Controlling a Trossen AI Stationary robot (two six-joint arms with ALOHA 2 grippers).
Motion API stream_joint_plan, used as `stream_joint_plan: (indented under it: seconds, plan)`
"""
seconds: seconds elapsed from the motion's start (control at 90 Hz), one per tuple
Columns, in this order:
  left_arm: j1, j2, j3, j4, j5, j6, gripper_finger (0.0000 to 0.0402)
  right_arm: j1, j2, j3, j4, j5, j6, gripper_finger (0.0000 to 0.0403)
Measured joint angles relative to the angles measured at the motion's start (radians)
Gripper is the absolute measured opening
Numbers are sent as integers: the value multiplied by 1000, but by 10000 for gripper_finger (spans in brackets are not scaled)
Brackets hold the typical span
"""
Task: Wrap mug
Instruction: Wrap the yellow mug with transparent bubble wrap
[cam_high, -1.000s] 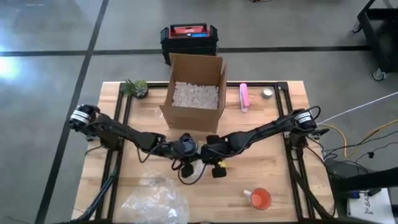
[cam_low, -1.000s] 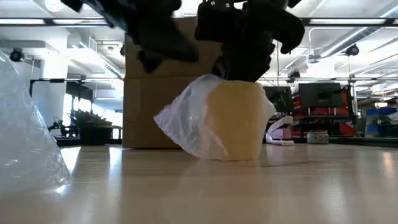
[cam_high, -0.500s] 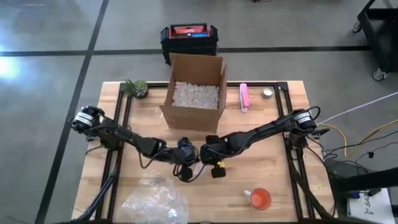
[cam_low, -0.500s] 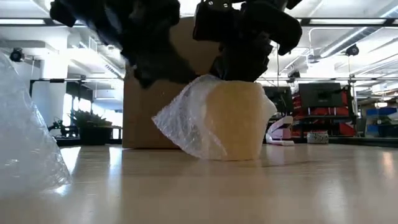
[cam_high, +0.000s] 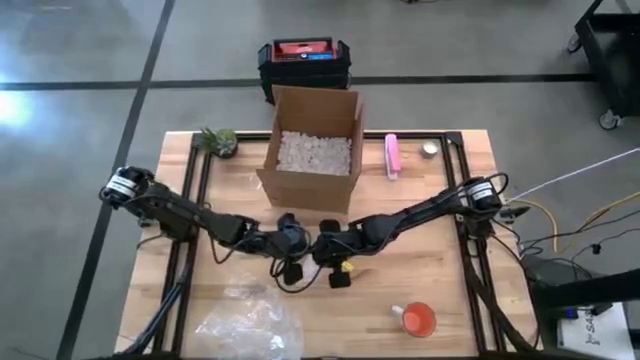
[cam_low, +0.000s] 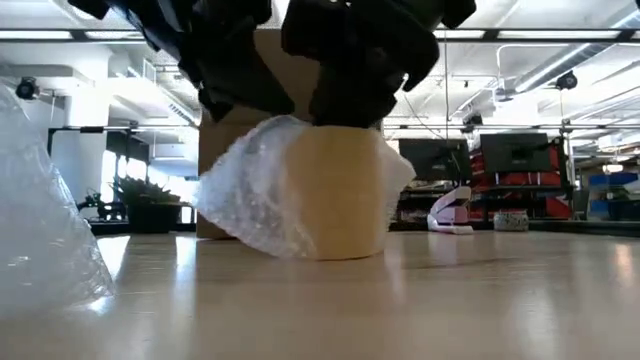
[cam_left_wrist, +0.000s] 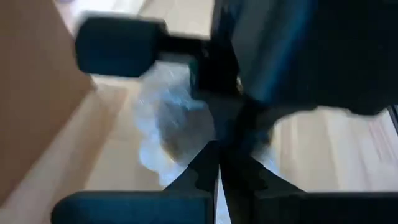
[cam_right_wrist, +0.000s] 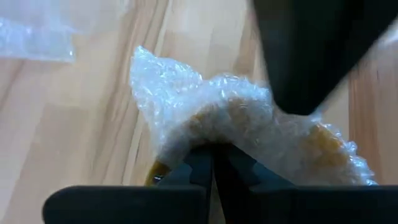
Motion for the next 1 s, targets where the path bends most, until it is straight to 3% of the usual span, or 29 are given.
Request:
stream_joint_plan:
  seconds: [0.233, 0.556, 0.689, 0.822, 1.0]
  plan:
    - [6, 81, -14, 42, 8, -4, 0, -4, -31, 0, 9, -1, -9, 2]
    - [6, 147, -11, 71, 18, -28, 0, -17, -124, 72, -233, 9, -73, 2]
    - [6, 142, -12, 78, 19, -28, 0, -37, -148, 84, -266, 86, -100, 2]
    - [6, 140, -13, 79, 20, -28, 0, -71, -121, 84, -274, 123, -49, 2]
    - [6, 138, -14, 80, 19, -18, 0, -64, -42, 86, -279, 54, -37, 2]
